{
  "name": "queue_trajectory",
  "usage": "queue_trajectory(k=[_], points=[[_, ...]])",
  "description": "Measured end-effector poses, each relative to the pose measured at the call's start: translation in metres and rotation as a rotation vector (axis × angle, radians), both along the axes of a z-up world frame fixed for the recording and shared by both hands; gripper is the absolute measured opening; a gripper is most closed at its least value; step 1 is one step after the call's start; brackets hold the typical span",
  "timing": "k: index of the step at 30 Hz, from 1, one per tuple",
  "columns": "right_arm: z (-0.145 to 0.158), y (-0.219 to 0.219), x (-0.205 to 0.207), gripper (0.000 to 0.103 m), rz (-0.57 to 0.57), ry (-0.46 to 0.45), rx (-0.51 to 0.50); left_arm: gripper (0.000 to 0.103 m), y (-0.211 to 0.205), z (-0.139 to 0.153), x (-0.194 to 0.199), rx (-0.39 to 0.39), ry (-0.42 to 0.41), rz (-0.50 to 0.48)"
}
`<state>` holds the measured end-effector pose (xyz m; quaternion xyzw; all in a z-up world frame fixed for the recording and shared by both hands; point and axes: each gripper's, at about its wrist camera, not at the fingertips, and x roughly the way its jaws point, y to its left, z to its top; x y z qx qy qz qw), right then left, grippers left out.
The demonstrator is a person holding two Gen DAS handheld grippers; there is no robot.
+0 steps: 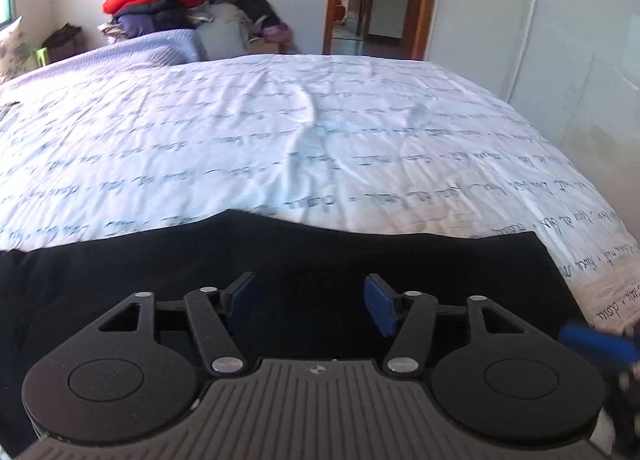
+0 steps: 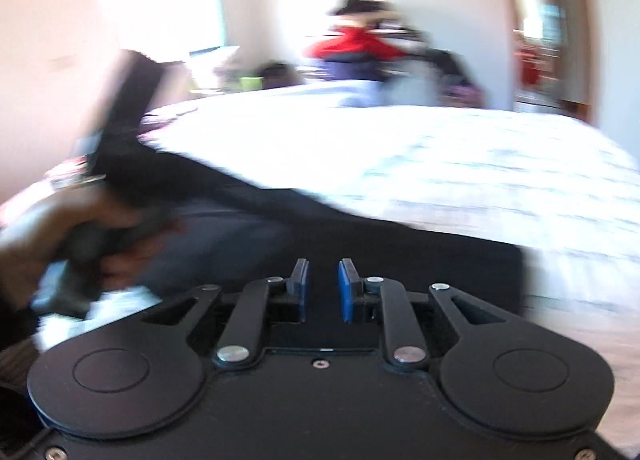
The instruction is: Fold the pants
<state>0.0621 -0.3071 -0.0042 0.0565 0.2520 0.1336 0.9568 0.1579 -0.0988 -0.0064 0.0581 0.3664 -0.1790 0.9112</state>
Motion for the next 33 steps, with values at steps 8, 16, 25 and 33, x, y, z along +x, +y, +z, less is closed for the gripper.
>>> queue_trajectory(k=[8, 16, 25, 33], points=[[-0.017, -0.037, 0.010, 0.017, -0.100, 0.155, -0.048, 0.073, -0.043, -0.026, -0.007, 0.086, 0.011, -0.019], [-0.030, -0.036, 0.054, 0.037, -0.119, 0.113, -0.207, 0.076, -0.048, -0.027, -0.008, 0.106, -0.006, 0.029], [-0.044, -0.046, 0.090, 0.037, -0.146, 0.180, -0.213, 0.086, -0.047, -0.032, -0.005, 0.128, -0.011, 0.034], [-0.051, -0.029, 0.079, 0.039, -0.092, 0.181, -0.279, 0.097, -0.055, -0.044, 0.004, 0.200, -0.083, 0.043]])
